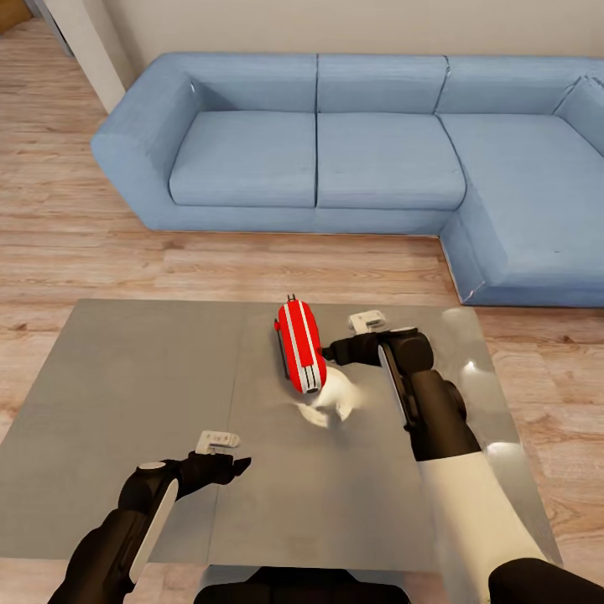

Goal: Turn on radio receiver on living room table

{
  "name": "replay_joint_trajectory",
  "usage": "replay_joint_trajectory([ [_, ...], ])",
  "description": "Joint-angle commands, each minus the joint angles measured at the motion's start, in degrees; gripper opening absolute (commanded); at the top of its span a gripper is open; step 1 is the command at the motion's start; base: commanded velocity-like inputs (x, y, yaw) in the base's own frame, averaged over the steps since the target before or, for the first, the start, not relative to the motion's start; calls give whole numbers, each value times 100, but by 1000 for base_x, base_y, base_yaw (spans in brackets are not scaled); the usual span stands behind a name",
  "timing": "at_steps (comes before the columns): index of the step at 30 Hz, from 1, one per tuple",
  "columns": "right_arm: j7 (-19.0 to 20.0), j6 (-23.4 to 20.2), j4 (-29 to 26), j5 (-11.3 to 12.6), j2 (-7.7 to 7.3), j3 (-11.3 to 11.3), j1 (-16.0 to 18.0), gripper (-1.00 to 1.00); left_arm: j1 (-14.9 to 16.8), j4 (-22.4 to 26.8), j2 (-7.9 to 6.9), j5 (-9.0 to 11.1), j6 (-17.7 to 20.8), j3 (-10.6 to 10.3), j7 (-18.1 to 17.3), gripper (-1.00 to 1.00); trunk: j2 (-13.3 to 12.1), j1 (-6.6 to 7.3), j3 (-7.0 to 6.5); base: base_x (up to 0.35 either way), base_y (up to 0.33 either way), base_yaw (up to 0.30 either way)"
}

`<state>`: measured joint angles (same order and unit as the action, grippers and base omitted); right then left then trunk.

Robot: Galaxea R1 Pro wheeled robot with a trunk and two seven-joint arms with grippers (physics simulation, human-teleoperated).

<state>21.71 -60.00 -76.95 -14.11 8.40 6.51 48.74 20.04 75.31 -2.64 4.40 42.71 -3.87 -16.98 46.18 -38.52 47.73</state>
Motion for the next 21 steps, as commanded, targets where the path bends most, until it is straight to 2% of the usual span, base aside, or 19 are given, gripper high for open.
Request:
replay_joint_trajectory([
  [1, -23, 0, 74, -118, 99, 0, 58, 100, 0, 1, 0, 0, 0, 0, 1, 100, 0, 0, 0, 0, 0, 0],
  [2, -37, 0, 133, -201, 160, 0, 122, 100, 0, 1, 0, 0, 0, 0, 1, 100, 0, 0, 0, 0, 0, 0],
  [5, -41, 0, 259, -306, 160, 0, 334, 100, 0, 1, -6, 0, 0, 2, -1, 100, 0, 0, 0, 0, 0, 0],
  [10, -72, 0, 563, -338, 160, 0, 604, 100, 0, 1, -1, 6, 0, 1, -4, 100, 0, 0, 0, 0, 0, 0],
  [14, -85, 0, 1207, -345, 160, -8, 970, 100, 0, 1, 7, 8, 0, 0, -6, 100, 0, 0, 0, 0, 0, 0],
  [21, -95, 166, 1633, -318, 160, -17, 1223, 100, 0, 1, 17, 9, 0, 0, -2, 100, 0, 0, 0, 0, 0, 0],
])
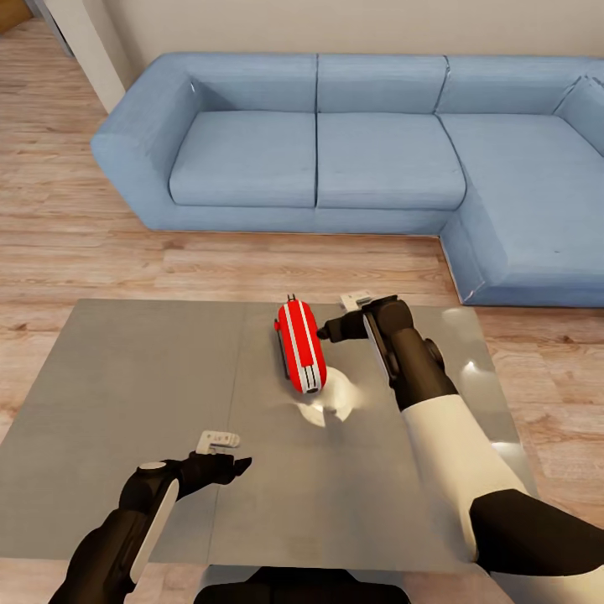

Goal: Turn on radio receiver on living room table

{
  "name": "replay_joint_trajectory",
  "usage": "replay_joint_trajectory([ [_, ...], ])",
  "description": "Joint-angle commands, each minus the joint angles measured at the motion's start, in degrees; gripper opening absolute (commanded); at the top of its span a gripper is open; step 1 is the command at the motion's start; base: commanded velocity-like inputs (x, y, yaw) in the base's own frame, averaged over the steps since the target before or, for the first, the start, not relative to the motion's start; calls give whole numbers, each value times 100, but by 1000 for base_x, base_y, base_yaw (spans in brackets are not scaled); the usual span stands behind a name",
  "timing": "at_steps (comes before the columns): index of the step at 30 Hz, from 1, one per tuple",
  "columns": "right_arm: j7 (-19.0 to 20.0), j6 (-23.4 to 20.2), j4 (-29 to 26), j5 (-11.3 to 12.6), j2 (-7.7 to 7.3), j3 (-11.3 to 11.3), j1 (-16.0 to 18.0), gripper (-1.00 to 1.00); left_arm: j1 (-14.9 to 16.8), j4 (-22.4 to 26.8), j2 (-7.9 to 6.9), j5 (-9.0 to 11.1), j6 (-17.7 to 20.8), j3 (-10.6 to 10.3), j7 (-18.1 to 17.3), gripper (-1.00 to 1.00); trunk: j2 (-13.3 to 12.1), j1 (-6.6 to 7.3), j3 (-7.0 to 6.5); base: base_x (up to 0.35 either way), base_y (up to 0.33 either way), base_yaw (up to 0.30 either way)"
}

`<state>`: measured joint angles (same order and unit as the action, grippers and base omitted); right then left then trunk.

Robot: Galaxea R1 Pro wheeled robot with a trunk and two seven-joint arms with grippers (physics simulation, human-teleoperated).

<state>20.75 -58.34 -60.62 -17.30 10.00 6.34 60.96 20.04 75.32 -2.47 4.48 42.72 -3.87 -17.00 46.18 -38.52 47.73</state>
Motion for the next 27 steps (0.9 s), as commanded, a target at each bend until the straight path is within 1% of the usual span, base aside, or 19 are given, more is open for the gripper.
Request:
replay_joint_trajectory([
  [1, 0, 6, 12, 6, 0, 0, 8, 100, 0, 0, 0, 0, 0, 0, 1, 100, 0, 0, 0, 0, 0, 0],
  [5, -4, 12, 32, 15, 0, -1, 23, 100, 0, 0, 1, 0, 0, 0, 3, 100, 0, 0, 0, 0, 0, 0],
  [10, -53, 15, 233, 28, 0, -6, 257, 100, 0, 0, 7, 0, 0, -6, 3, 100, 0, 0, 0, 0, 0, 0],
  [22, -85, 36, 448, 58, 0, -9, 603, 100, 0, 0, 10, 0, 0, -9, 3, 100, 0, 0, 0, 0, 0, 0],
  [24, -87, 39, 463, 128, 0, -9, 623, 100, 0, 0, 10, 0, -2, -9, 3, 100, 0, 0, 0, 0, 0, 0],
  [25, -89, 40, 471, 219, 0, -10, 631, 100, 0, 0, 10, 0, -4, -9, 3, 100, 0, 0, 0, 0, 0, 0],
  [26, -105, 41, 497, 380, 0, -10, 638, 100, 0, 0, 10, 0, -2, -9, 3, 100, 0, 0, 0, 0, 0, 0],
  [27, -139, 46, 541, 477, 0, -8, 642, 100, 0, 0, 10, 0, -1, -9, 3, 100, 0, 0, 0, 0, 0, 0],
])
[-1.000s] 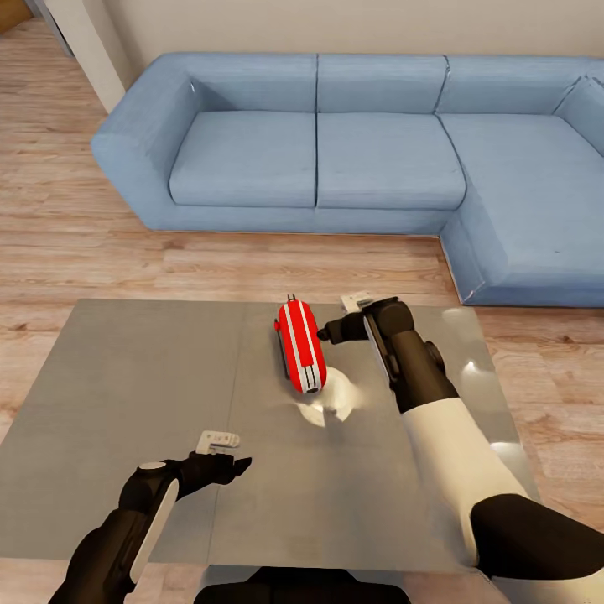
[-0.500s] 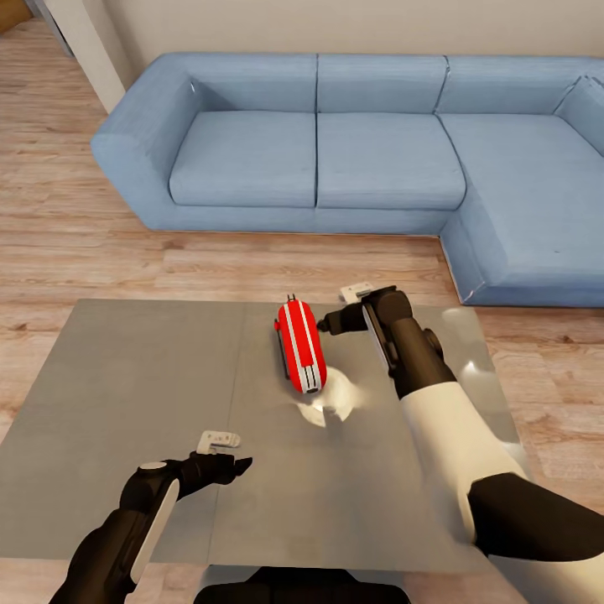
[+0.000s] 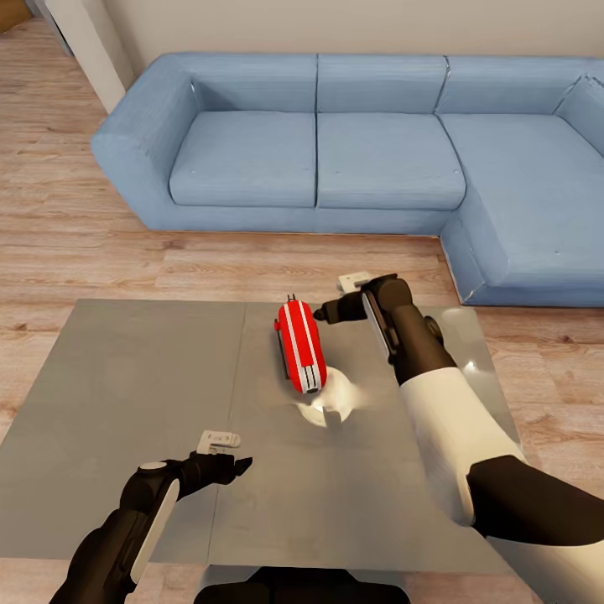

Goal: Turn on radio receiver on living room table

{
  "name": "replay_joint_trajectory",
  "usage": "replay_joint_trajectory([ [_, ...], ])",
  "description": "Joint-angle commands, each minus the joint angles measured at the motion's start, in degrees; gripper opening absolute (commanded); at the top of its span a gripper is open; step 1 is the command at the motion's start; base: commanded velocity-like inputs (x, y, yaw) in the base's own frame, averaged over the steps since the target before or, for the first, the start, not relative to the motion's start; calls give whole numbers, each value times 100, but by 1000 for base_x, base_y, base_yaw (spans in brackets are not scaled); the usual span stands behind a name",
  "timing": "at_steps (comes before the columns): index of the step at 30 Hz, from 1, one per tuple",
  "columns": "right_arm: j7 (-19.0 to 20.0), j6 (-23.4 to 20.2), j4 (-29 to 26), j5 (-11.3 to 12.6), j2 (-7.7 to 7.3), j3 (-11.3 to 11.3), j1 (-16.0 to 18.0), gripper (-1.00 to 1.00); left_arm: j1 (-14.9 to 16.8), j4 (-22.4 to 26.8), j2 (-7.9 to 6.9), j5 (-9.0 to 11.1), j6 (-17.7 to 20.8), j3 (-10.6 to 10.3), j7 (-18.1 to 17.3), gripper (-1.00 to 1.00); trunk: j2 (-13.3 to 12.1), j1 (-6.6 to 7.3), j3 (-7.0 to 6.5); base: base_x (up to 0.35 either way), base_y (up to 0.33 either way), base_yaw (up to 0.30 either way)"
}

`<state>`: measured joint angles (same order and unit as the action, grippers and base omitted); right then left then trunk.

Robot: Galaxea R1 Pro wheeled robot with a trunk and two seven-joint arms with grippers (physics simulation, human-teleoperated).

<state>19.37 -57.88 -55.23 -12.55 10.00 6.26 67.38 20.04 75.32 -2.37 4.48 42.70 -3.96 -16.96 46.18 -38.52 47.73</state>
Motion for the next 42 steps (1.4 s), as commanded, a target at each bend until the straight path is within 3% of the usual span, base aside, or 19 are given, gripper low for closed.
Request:
replay_joint_trajectory([
  [1, -28, 5, 30, 44, 0, 1, 4, 100, 0, 0, 0, 0, 0, 0, 0, 100, 0, 0, 0, 0, 0, 0],
  [11, -587, 490, 726, 433, 0, 36, 170, 100, 0, 0, 0, 0, -1, 0, 0, 100, 0, 0, 0, 0, 0, 0],
  [19, -802, 537, 798, 613, 0, 457, 217, 100, 0, 0, 0, 0, -2, 0, 0, 100, 0, 0, 0, 0, 0, 0],
  [23, -971, 540, 808, 868, 0, 545, 277, 100, 0, 0, 3, 0, -4, 0, 0, 100, 0, 0, 0, 0, 0, 0],
  [28, -1246, 541, 811, 1281, 0, 882, 304, 100, 0, 0, 1, 0, -3, 0, 0, 100, 0, 0, 0, 0, 0, 0],
  [32, -1713, 541, 812, 1881, 0, 1224, 343, 100, 0, 0, 7, 0, -4, 0, 0, 100, 0, 0, 0, 0, 0, 0],
  [33, -1752, 541, 812, 1934, 0, 1247, 350, 100, 0, 0, 8, 0, -5, 0, 0, 100, 0, 0, 0, 0, 0, 0],
  [42, -1892, 627, 1129, 2027, 0, 1379, 512, 100, 0, -2, 9, 0, -7, -8, 0, 100, 0, 0, 0, 0, 0, 0],
])
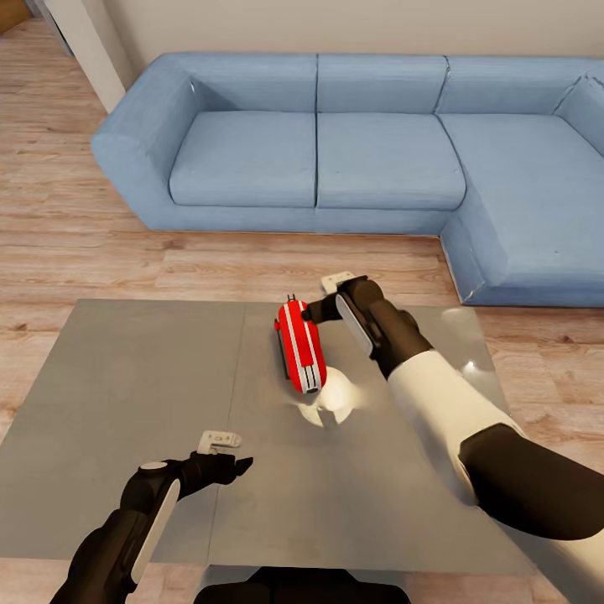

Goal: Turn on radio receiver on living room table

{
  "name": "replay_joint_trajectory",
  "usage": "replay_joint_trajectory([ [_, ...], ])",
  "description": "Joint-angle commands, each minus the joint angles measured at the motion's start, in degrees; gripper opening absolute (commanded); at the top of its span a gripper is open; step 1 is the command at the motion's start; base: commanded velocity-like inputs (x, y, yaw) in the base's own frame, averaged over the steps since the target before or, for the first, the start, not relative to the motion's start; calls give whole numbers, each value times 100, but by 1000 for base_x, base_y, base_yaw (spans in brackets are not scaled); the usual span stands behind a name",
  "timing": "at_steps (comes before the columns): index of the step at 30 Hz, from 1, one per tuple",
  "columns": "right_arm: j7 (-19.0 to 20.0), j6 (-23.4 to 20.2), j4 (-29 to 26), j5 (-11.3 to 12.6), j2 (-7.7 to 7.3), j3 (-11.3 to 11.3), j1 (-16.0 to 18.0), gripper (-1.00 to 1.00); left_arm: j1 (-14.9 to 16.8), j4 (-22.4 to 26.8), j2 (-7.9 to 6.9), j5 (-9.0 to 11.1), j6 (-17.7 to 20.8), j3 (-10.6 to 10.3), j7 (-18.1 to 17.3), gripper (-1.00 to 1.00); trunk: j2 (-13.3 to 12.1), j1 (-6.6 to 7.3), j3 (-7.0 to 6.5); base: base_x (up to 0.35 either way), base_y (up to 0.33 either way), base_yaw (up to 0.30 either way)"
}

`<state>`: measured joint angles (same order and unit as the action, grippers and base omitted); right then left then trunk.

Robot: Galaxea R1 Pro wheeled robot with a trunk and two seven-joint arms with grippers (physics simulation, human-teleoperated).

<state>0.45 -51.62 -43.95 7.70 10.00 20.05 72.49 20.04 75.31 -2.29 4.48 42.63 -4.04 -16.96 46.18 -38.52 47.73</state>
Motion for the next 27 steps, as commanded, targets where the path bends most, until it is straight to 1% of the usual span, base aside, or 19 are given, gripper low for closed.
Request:
replay_joint_trajectory([
  [1, -9, 118, 183, 7, 0, 5, 71, 100, 0, 1, 0, -1, 0, 0, 0, 100, 0, 0, 0, 0, 0, 0],
  [2, -13, 189, 295, 7, 0, 7, 111, 100, 0, 1, 0, -1, 0, 0, 0, 100, 0, 0, 0, 0, 0, 0],
  [7, -26, 304, 502, 7, 0, 15, 174, 100, 0, -1, 0, -7, 0, 0, 0, 100, 0, 0, 0, 0, 0, 0],
  [18, -101, 334, 552, 15, 0, 16, 186, 100, 0, -1, 2, -9, 0, 0, 0, 100, 0, 0, 0, 0, 0, 0],
  [21, -105, 333, 554, 106, 0, 16, 186, 100, 0, 1, 3, -9, 0, 0, 0, 100, 0, 0, 0, 0, 0, 0],
  [23, -106, 336, 554, 268, 0, 16, 186, 100, 0, -1, 1, -9, 0, 0, 0, 100, 0, 0, 0, 0, 0, 0],
  [26, -104, 337, 550, 356, 0, 16, 186, 100, 0, 0, 2, -8, 0, 0, 0, 100, 0, 0, 0, 0, 0, 0],
  [27, -101, 339, 546, 508, 0, 57, 186, 100, 0, -2, 0, -9, 0, 0, 0, 100, 0, 0, 0, 0, 0, 0],
])
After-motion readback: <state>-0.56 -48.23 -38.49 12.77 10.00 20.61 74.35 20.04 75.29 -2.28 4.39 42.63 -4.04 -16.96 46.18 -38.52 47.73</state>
